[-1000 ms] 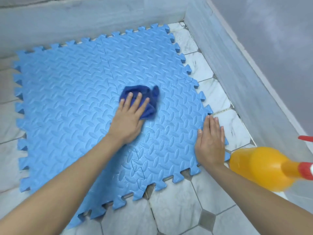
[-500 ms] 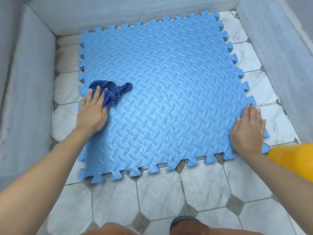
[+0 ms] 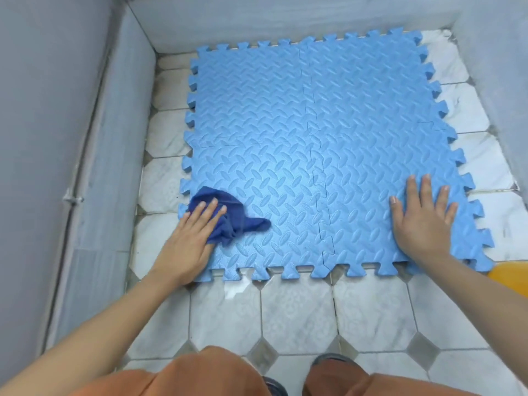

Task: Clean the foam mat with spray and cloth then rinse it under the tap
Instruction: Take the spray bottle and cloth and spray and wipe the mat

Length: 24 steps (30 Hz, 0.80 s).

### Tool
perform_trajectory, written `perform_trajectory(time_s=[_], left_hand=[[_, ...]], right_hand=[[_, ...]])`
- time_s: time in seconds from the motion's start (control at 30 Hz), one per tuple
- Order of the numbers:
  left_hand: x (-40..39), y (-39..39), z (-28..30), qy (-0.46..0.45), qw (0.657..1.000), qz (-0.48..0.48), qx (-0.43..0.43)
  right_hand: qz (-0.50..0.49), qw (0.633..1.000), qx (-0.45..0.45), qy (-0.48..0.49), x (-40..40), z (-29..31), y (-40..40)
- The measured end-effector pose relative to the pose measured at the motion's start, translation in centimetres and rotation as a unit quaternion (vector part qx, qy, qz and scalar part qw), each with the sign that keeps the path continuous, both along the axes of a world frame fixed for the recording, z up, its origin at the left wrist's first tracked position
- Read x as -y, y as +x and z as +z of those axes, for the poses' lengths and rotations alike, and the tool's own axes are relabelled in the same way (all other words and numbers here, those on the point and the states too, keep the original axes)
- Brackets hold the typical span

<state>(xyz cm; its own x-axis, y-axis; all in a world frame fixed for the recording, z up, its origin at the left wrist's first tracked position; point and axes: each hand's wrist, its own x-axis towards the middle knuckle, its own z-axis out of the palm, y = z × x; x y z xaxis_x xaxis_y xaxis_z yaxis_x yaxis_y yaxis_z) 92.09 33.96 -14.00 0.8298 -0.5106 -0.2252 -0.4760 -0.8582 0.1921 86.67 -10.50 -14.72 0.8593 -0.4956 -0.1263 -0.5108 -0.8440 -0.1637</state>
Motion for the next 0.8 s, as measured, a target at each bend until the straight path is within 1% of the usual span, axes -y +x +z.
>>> perform_trajectory(time_s=[0.07, 0.1, 0.13, 0.17, 0.23, 0.27, 0.33, 0.43, 0.5, 0.53, 0.57, 0.63, 0.67, 0.73, 0.8], left_hand=[[-1.2, 0.3, 0.2, 0.006, 0.994, 0.107, -0.017], [-0.6, 0.1, 0.3, 0.007, 0.992, 0.128, -0.018], [0.5, -0.3, 0.4, 0.005, 0.993, 0.120, -0.013], [2.0, -0.9, 0.5, 0.004, 0.996, 0.087, -0.009], [5.3, -2.4, 0.4, 0.000, 1.000, -0.025, -0.007], [7.1, -3.1, 0.2, -0.002, 0.997, -0.080, 0.003], [10.4, -4.0, 0.1, -0.006, 0.987, -0.160, 0.024], [13.0, -4.4, 0.3, -0.007, 0.968, -0.249, 0.038], [12.2, -3.9, 0.2, -0.005, 0.963, -0.266, 0.040], [11.3, -3.5, 0.1, -0.005, 0.968, -0.249, 0.037], [10.1, -3.1, 0.1, -0.009, 0.977, -0.212, 0.031], [7.0, -2.0, -0.1, -0.021, 0.996, -0.089, 0.012], [5.3, -1.3, -0.1, -0.025, 1.000, -0.016, 0.005], [2.8, 0.5, 0.2, -0.024, 0.994, 0.106, 0.008], [2.2, 1.9, 0.4, -0.013, 0.985, 0.174, 0.014]], right_hand=[[-0.003, 1.000, 0.002, -0.004, -0.1, -0.1, 0.1], [-0.002, 1.000, 0.002, -0.006, -0.2, -0.2, 0.1], [-0.001, 1.000, 0.002, -0.006, -0.2, -0.1, 0.1], [-0.002, 1.000, 0.000, -0.003, -0.3, 0.0, 0.1], [-0.005, 1.000, -0.003, -0.002, -0.4, 0.0, 0.1], [-0.005, 1.000, -0.004, -0.005, -0.4, 0.1, 0.1], [0.000, 1.000, 0.000, -0.006, -0.3, 0.2, 0.2], [0.013, 1.000, 0.002, -0.003, 0.3, 0.5, 0.0], [0.023, 1.000, 0.001, 0.002, 1.0, 0.8, -0.3], [0.031, 1.000, 0.000, 0.003, 1.2, 0.9, -0.5], [0.040, 0.999, 0.000, 0.002, 1.3, 1.0, -0.7], [0.058, 0.998, -0.001, -0.003, 1.1, 1.1, -1.2], [0.064, 0.998, -0.001, -0.008, 1.0, 1.2, -1.5], [0.074, 0.997, 0.006, -0.003, 1.6, 1.3, -2.2], [0.081, 0.996, 0.027, 0.012, 3.0, 1.5, -3.1]])
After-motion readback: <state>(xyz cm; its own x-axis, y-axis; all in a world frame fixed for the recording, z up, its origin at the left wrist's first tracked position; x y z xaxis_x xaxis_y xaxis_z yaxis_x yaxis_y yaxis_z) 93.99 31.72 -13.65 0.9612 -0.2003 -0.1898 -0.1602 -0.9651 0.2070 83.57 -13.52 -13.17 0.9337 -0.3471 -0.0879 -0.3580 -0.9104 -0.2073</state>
